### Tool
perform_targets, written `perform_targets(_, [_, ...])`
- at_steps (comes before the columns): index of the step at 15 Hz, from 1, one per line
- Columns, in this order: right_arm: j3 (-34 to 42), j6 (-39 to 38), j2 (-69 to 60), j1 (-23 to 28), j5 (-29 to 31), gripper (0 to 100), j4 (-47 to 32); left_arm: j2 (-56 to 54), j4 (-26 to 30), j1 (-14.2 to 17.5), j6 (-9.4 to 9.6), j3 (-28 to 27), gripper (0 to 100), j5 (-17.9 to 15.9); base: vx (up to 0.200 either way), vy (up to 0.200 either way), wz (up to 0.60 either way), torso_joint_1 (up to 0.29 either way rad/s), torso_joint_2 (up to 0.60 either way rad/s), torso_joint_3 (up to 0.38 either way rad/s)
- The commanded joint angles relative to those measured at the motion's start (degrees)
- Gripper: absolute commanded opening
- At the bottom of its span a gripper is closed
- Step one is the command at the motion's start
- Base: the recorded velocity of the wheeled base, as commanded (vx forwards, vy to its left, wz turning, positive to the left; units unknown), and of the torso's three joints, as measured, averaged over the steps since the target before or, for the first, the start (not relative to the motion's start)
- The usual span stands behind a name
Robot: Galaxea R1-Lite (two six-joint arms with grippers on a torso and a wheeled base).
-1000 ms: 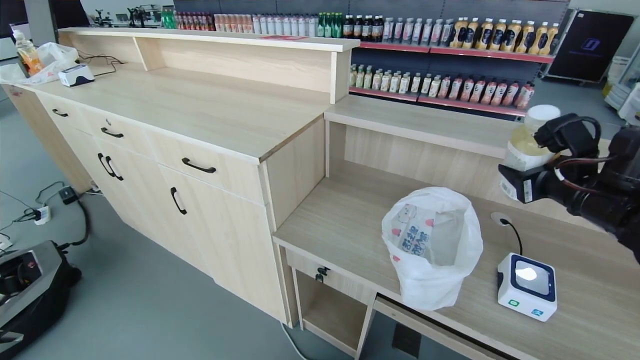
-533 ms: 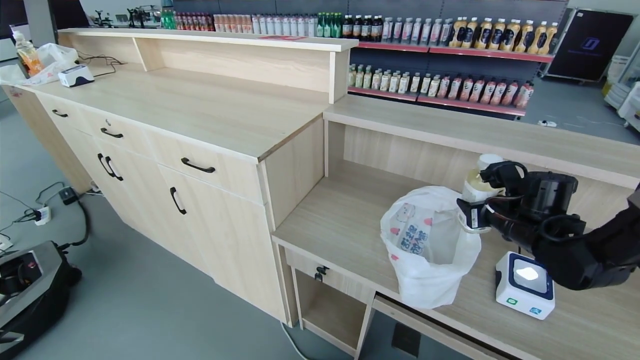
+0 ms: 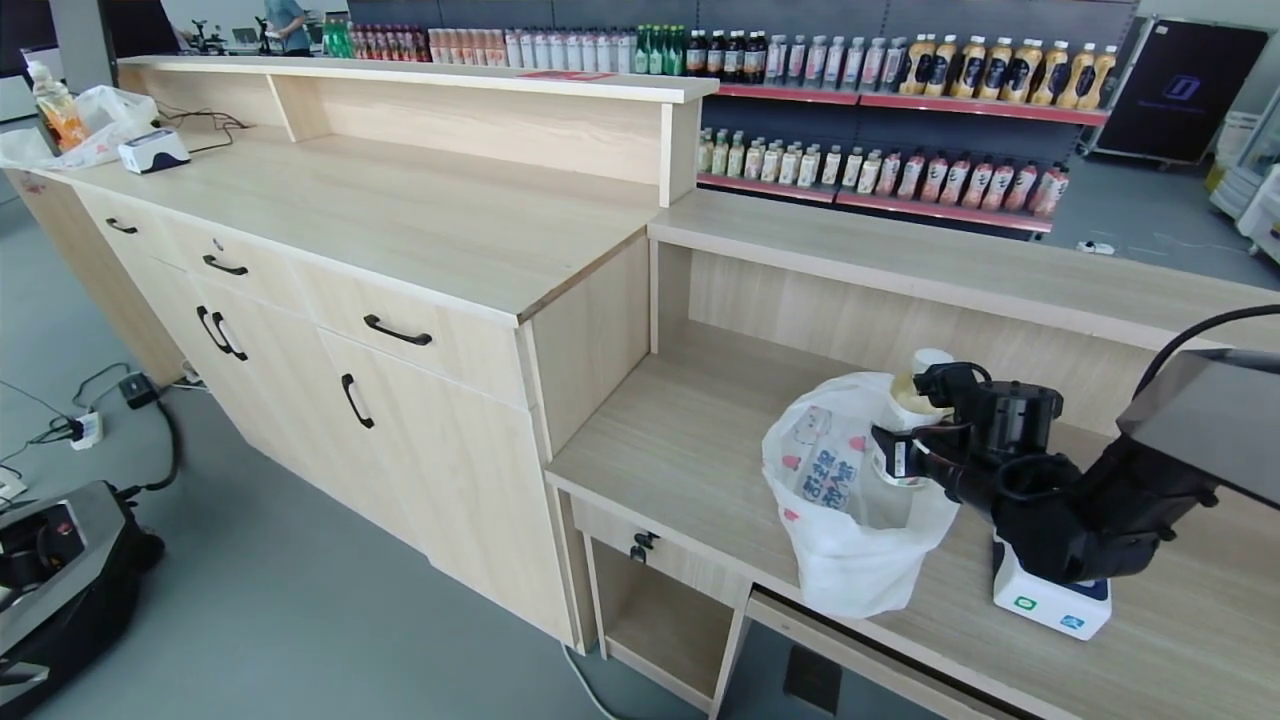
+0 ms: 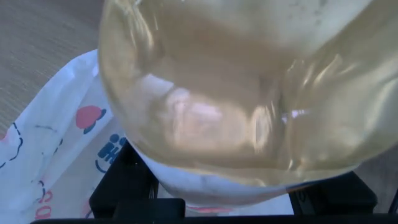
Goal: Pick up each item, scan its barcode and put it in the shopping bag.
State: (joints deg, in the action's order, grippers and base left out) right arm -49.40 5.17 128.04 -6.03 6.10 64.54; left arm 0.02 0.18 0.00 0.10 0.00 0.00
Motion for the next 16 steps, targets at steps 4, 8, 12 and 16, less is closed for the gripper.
perform_targets(4, [-6.77, -0.77, 6.7, -0.29, -0.03, 0, 1.82, -0.02, -0.01, 0.0, -0.01, 0.0, 100, 0.0, 0.0, 0.0, 0.0, 0.0, 0.0, 0.0])
perform_targets(8, [-11.07, -0.69, 10.74, -1.17, -0.03, 0, 3.14, -0.02, -0.01, 0.0, -0.01, 0.0, 100, 0.0, 0.0, 0.0, 0.0, 0.0, 0.0, 0.0])
perform_targets(12, [-11.86, -0.16, 13.99, -1.79, -1.17, 0, 6.21, -0.02, -0.01, 0.0, -0.01, 0.0, 100, 0.0, 0.0, 0.0, 0.0, 0.0, 0.0, 0.0])
perform_targets(16, [-11.95, -0.07, 15.66, -2.23, -1.17, 0, 6.92, -0.02, -0.01, 0.0, -0.01, 0.0, 100, 0.0, 0.0, 0.0, 0.0, 0.0, 0.0, 0.0])
